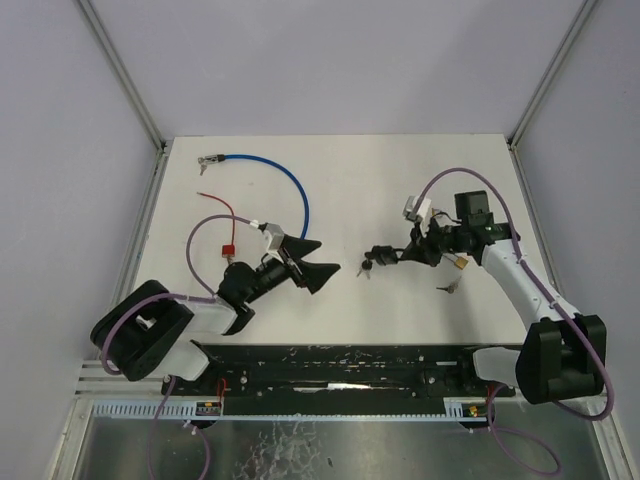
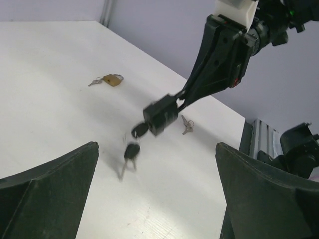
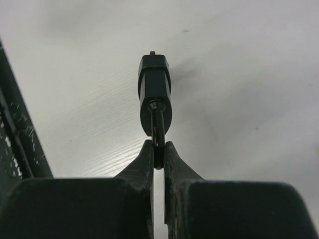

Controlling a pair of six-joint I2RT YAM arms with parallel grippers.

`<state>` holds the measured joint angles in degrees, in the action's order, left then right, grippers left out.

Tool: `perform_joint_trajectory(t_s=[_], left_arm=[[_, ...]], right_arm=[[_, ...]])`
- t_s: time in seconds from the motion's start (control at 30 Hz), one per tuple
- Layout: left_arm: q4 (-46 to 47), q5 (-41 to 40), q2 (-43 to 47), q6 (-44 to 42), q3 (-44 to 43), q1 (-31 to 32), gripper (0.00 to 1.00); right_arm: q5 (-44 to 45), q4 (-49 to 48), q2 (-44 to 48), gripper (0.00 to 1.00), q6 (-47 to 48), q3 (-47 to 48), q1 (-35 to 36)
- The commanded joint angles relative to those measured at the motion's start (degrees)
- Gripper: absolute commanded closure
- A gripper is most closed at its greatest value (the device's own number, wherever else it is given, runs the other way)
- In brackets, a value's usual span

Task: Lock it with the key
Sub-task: Place the lock at the center of the board.

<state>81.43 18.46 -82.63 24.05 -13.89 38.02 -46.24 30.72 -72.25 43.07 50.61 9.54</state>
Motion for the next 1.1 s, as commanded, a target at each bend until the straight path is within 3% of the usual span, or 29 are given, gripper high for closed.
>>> perform_joint_trajectory(t_s=[0.0, 0.1, 0.33, 0.63, 0.77, 0.83, 0.9, 0.97, 1.07], left_arm=[[-11.4, -2.8, 4.2, 5.2, -0.8, -2.7, 0.00], [-15.3, -4.7, 6.4, 6.2, -0.8, -4.0, 0.00], [-17.9, -5.1, 7.4, 8.2, -0.1, -6.6, 0.00], [-19.1, 2.5, 1.3, 14.3, -2.7, -12.5, 0.00], [-19.6, 1.9, -0.6, 15.3, -2.7, -13.7, 0.00], [-23.9, -0.1, 0.9, 13.9, -3.2, -13.8, 0.00], [-34.1, -5.2, 4.6, 11.2, -5.1, -13.3, 0.00], [-45.8, -12.8, 10.3, 6.5, -7.2, -11.0, 0.00], [-52.0, -20.8, 21.0, 2.9, -6.5, -8.4, 0.00]], right_arm=[[-2.8, -13.2, 2.8, 1.00, -14.6, 2.7, -6.5], [-1.4, -19.2, 3.7, 1.00, -21.0, 1.8, -11.2], [13.0, -34.5, 7.6, 1.00, -32.1, -3.7, -16.8], [21.1, -38.2, 1.5, 1.00, -43.5, 0.5, -22.2], [24.8, -40.0, -2.9, 1.00, -45.8, 1.4, -23.0], [25.5, -41.5, -5.1, 1.00, -47.2, 1.6, -23.1], [25.5, -42.6, -7.1, 1.00, -49.0, 2.1, -23.2], [24.9, -42.8, -9.0, 1.00, -50.8, 3.1, -23.4], [23.4, -41.9, -12.2, 1.00, -53.1, 4.7, -23.8]])
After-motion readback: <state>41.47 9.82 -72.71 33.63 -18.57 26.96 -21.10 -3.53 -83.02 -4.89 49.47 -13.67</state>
